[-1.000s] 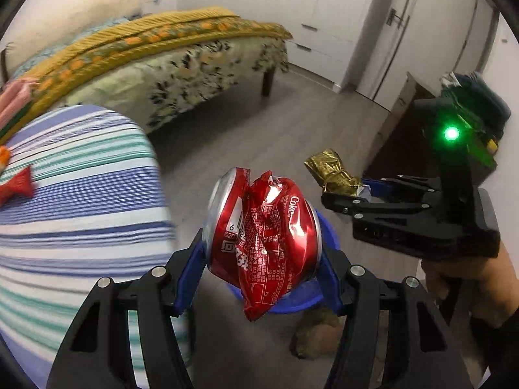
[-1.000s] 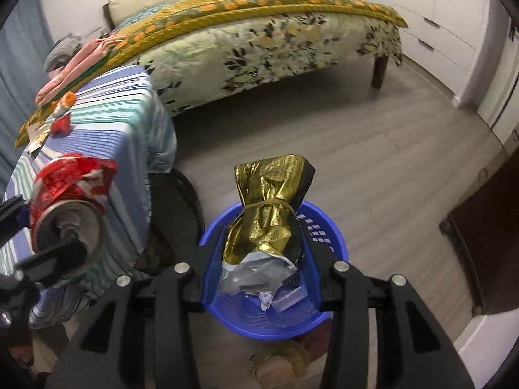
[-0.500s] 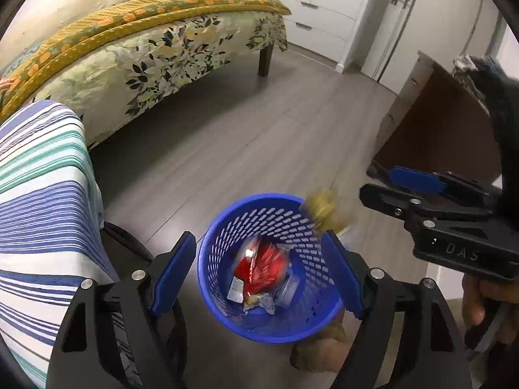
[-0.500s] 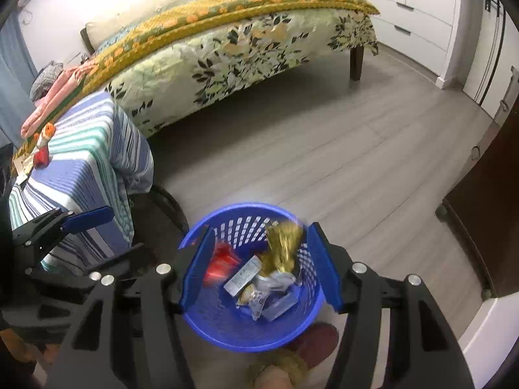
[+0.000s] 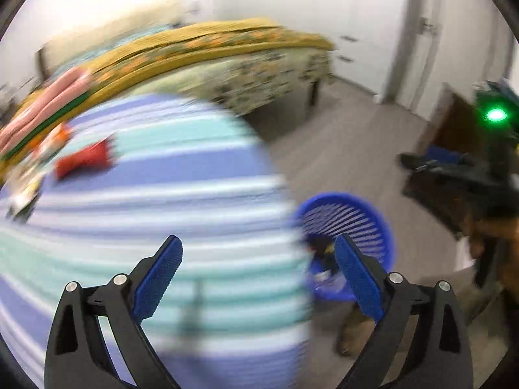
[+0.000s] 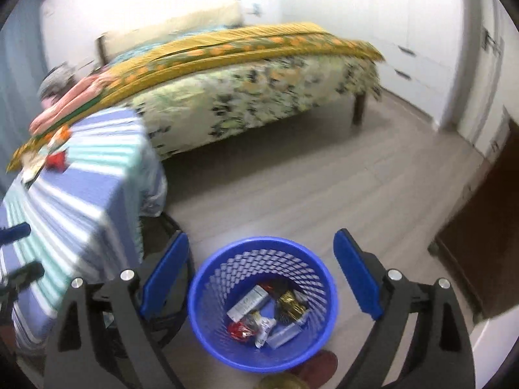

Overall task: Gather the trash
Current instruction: 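Move both tools back over the table, then grasp the white paper and green wrapper with the left tool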

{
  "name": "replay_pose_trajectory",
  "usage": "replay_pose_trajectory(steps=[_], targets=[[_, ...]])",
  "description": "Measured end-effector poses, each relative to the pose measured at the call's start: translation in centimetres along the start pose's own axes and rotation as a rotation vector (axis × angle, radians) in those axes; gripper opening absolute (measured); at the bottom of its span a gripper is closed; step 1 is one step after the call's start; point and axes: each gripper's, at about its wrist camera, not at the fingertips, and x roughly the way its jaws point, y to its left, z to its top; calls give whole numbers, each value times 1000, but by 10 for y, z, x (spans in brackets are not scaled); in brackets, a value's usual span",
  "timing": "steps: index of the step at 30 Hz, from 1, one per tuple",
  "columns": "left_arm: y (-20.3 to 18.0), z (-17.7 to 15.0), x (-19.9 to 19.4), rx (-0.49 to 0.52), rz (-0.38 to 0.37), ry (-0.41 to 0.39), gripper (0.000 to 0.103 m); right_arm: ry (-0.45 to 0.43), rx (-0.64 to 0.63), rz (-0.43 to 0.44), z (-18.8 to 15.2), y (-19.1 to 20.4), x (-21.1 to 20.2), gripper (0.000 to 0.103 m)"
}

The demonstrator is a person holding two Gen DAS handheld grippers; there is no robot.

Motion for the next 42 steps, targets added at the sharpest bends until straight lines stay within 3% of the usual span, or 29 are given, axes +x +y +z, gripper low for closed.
replay_pose_trajectory(steps=[5, 11, 16, 19, 29, 37, 42], targets=[[91, -44, -24, -125, 150, 27, 94, -27, -169, 87, -7, 84, -6, 88], [177, -72, -47, -230, 264, 45, 94, 9, -357, 247, -14, 211, -8, 88], [220, -79, -52, -264, 311, 59, 94, 54, -445, 284, -7, 291, 11, 88], [233, -82, -51, -273, 305, 70, 94, 86, -471, 279, 2, 320, 30, 88], [237, -85, -48, -297, 280, 81, 98, 158, -400, 308, 5, 322, 52, 92], [238, -86, -49, -303, 264, 76, 98, 148, -396, 305, 1, 319, 50, 94], [265, -75, -59, -288, 157, 32, 98, 149, -395, 306, 1, 318, 50, 95]])
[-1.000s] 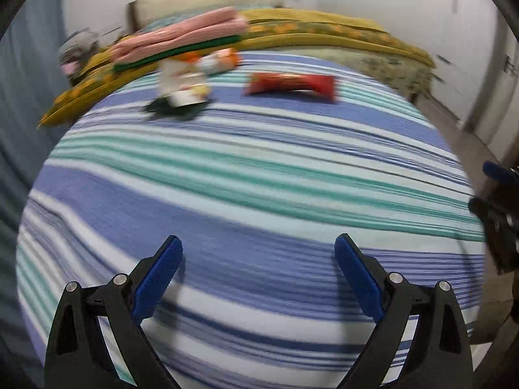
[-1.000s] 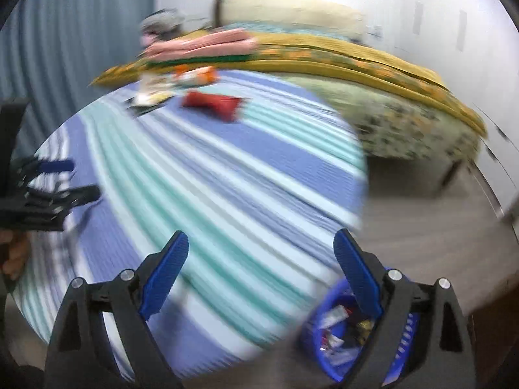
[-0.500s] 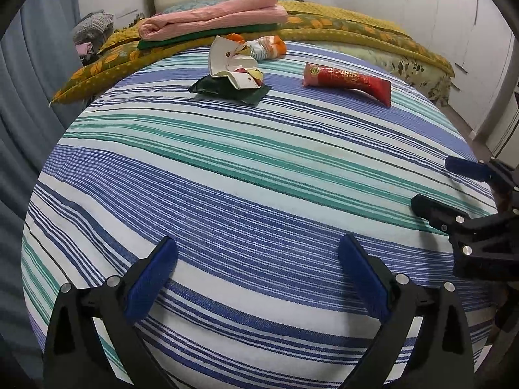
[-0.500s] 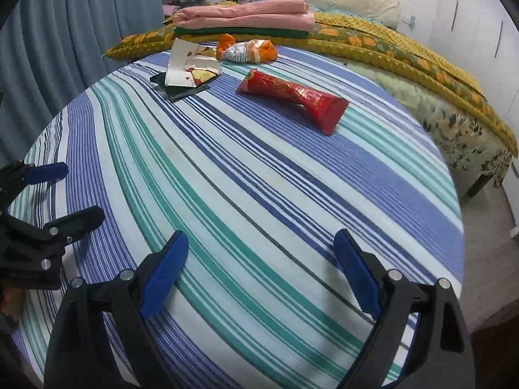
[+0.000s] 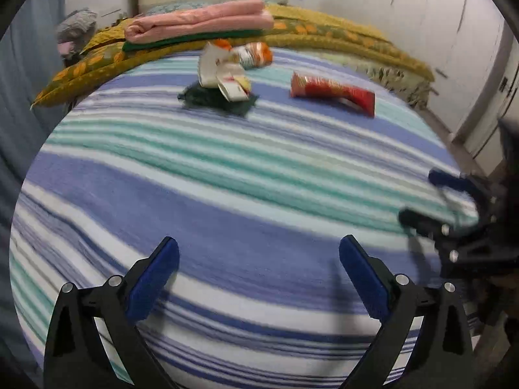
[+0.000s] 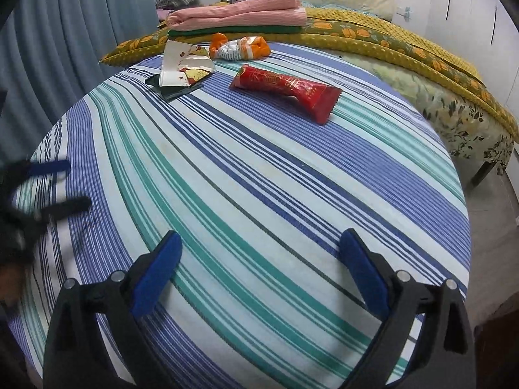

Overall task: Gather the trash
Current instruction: 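Grasp the white paper and green wrapper with the left tool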

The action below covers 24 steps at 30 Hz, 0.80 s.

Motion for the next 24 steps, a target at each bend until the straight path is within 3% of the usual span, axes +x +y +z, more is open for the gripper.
replay_pose_trajectory(steps=[3, 6, 9, 12, 15, 20, 24], targets=[[27, 36, 0, -13, 9, -42, 98, 0, 0, 0, 0, 0, 0, 95], [53, 83, 11, -46, -50, -85, 98, 0, 0, 0, 0, 0, 0, 95], [59, 123, 38, 10, -42, -77, 90, 0, 1, 0, 0, 0, 0, 95], [56, 148, 70, 57, -11, -33, 74, 0, 1, 0, 0, 0, 0, 95], [54, 161, 86, 56, -52, -21, 58, 0, 1, 0, 0, 0, 0, 95], [43, 163, 89, 86, -77, -33, 5, 0, 1, 0, 0, 0, 0, 95], [39, 157, 60, 61, -85, -81, 3, 0, 1, 0, 0, 0, 0, 95]])
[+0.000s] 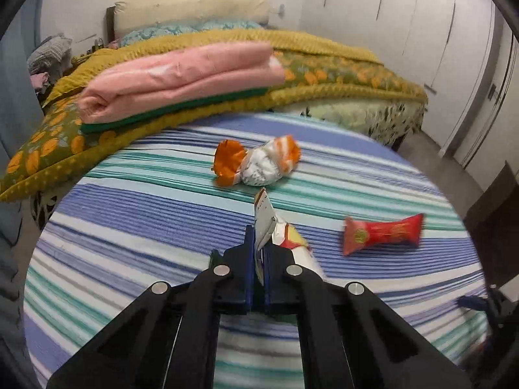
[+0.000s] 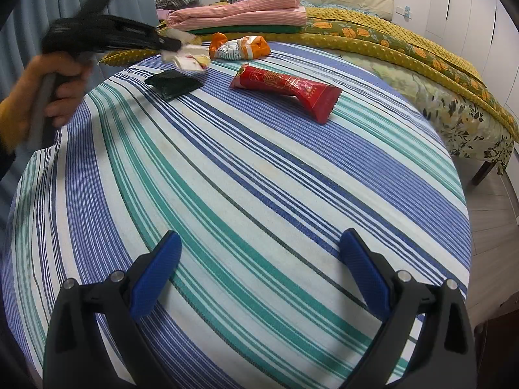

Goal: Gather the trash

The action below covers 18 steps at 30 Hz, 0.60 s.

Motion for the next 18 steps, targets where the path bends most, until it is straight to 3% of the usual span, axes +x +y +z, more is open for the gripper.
replay_pose_trajectory(steps=[3, 6, 13, 15, 17, 18], targets=[[-10, -16, -35, -16, -32, -8, 3, 0, 0, 0, 0, 0, 0, 95], [-24, -56, -71, -17, -42, 5, 4, 0, 0, 0, 0, 0, 0, 95], [-39, -142, -106, -28, 11, -6, 6, 0, 0, 0, 0, 0, 1, 95], [-38, -153, -110, -46, 1, -21, 17, 0, 0, 0, 0, 0, 1, 95], [-37, -158, -111, -48, 13, -21, 64, 0, 0, 0, 0, 0, 1, 95], [-39, -162, -114, -40, 22, -36, 75, 0, 0, 0, 0, 0, 1, 95]])
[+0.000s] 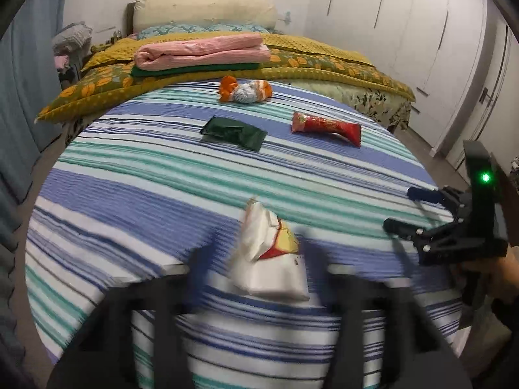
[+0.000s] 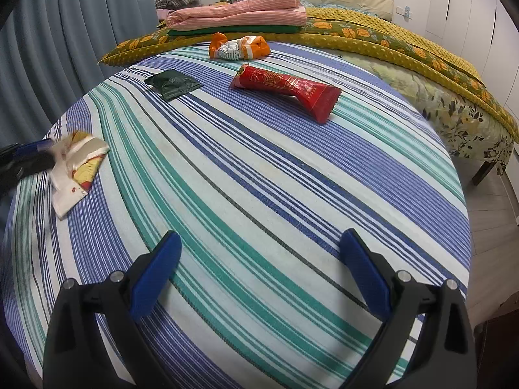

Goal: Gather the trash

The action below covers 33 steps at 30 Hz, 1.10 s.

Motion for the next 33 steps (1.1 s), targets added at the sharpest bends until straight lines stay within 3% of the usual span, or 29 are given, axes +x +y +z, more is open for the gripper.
replay_pose_trajectory(steps=[2, 5, 11, 15, 21, 26, 29, 30, 31, 32, 33], targets=[[-2, -5, -3, 24, -11, -9, 90, 0, 0, 0, 0, 0, 0, 95], [-9, -14, 3, 87, 2, 38, 95, 0, 0, 0, 0, 0, 0, 95], [-11, -24, 28, 125, 94, 141, 96, -1, 6, 8, -1, -1, -1, 96], [-5, -23, 31, 92, 85, 156, 98, 9, -48, 33, 3, -5, 0, 96], [-4, -24, 31, 88, 83, 157, 98, -13, -122, -54, 63, -40, 17, 96], [-4, -24, 31, 88, 83, 157, 98, 61, -331, -54, 118, -29, 58, 95], [-4, -24, 31, 87, 83, 156, 98, 126, -372, -42, 133, -21, 79, 80], [-4, -24, 31, 88, 83, 156, 98, 148, -354, -16, 136, -23, 84, 70], [-4, -24, 31, 87, 83, 156, 98, 175, -303, 20, 142, -28, 86, 49], [-4, -24, 31, 87, 83, 156, 98, 189, -269, 34, 143, -31, 86, 49], [-4, -24, 31, 87, 83, 156, 98, 193, -239, 55, 144, -34, 83, 35]])
